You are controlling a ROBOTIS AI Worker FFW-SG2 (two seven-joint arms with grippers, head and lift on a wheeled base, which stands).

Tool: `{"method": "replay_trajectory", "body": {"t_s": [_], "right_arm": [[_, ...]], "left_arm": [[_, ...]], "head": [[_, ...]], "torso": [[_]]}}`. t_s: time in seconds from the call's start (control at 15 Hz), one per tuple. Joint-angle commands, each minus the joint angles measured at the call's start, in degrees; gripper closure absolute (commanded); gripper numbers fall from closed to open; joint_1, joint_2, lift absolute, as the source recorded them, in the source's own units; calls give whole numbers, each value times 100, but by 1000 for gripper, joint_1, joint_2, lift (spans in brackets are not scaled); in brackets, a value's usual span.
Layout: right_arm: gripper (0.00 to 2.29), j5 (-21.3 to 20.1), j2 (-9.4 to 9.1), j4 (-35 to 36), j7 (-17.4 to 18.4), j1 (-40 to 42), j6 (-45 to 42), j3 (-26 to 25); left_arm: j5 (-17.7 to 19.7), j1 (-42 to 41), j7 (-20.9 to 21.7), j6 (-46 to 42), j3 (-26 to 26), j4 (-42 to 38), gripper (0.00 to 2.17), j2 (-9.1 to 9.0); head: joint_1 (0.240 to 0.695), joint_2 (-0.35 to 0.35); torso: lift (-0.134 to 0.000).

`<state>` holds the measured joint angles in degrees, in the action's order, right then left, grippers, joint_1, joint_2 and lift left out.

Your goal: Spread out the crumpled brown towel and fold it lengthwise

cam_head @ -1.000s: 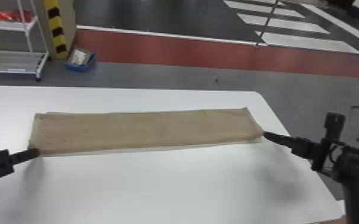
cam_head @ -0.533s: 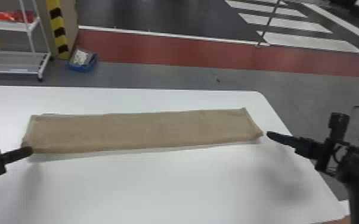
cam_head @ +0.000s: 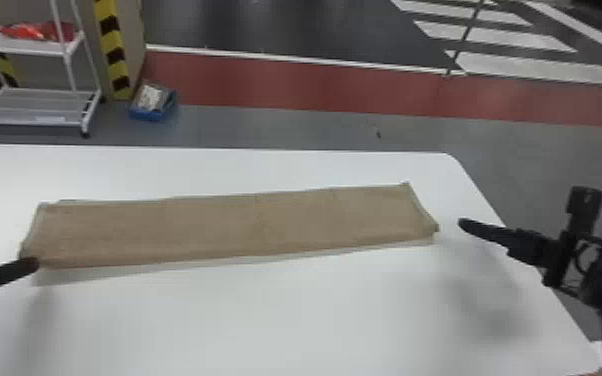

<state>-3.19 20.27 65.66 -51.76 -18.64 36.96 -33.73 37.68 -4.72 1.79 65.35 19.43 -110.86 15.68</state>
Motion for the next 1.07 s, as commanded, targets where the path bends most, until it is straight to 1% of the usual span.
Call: {"method": "replay_trajectory", "body": {"t_s": [0.0, 0.07, 0.13, 0.2, 0.27, 0.47, 0.53, 0.73, 0.8, 0.87, 0.93, 1.0], "right_arm": [[242, 55, -41, 123, -10, 27, 133, 24], [242, 73, -84, 219, -45, 18, 238, 42], [242, 73, -111, 325, -45, 18, 308, 68], [238, 82, -111, 334, -45, -17, 379, 103], [238, 82, -120, 342, -45, -61, 467, 112], [238, 310, -120, 342, -36, -105, 607, 130], [238, 301, -128, 342, -1, -114, 607, 165], [238, 284, -199, 342, 43, -167, 607, 235], [238, 257, -225, 334, 43, -219, 607, 235], [238, 205, -243, 334, 43, -272, 607, 288], [238, 117, -243, 334, 61, -386, 607, 420], [238, -50, -243, 316, 69, -474, 607, 481]], "left_arm": [[-42, 24, -3, -105, 17, 56, 1757, -3], [-42, -2, -3, -281, 17, 30, 1322, -12], [-42, -64, 14, -527, 17, -23, 471, -21], [-33, -117, 23, -720, 17, -49, 43, -21], [-42, -117, 14, -826, 26, -49, 12, -12], [-112, -99, 14, -1441, 34, 91, 22, 23], [-173, -37, 23, -1476, 8, 214, 22, 41], [-305, 121, 216, -2232, -238, 759, 33, 85], [-428, 217, 339, -2460, -361, 953, 87, 93], [-551, 349, 357, -2654, -484, 1155, 87, 111], [-745, 516, 366, -2654, -642, 1313, 87, 172], [-894, 648, 348, -2654, -765, 1401, 83, 190]], "head": [[695, -192], [695, -182], [695, -177], [695, -170], [695, -164], [695, -140], [695, -132], [695, -105], [695, -101], [695, -98], [695, -96], [695, -93]], "torso": [[-124], [-124], [-124], [-124], [-124], [-124], [-124], [-124], [-124], [-124], [-124], [-124]]}}
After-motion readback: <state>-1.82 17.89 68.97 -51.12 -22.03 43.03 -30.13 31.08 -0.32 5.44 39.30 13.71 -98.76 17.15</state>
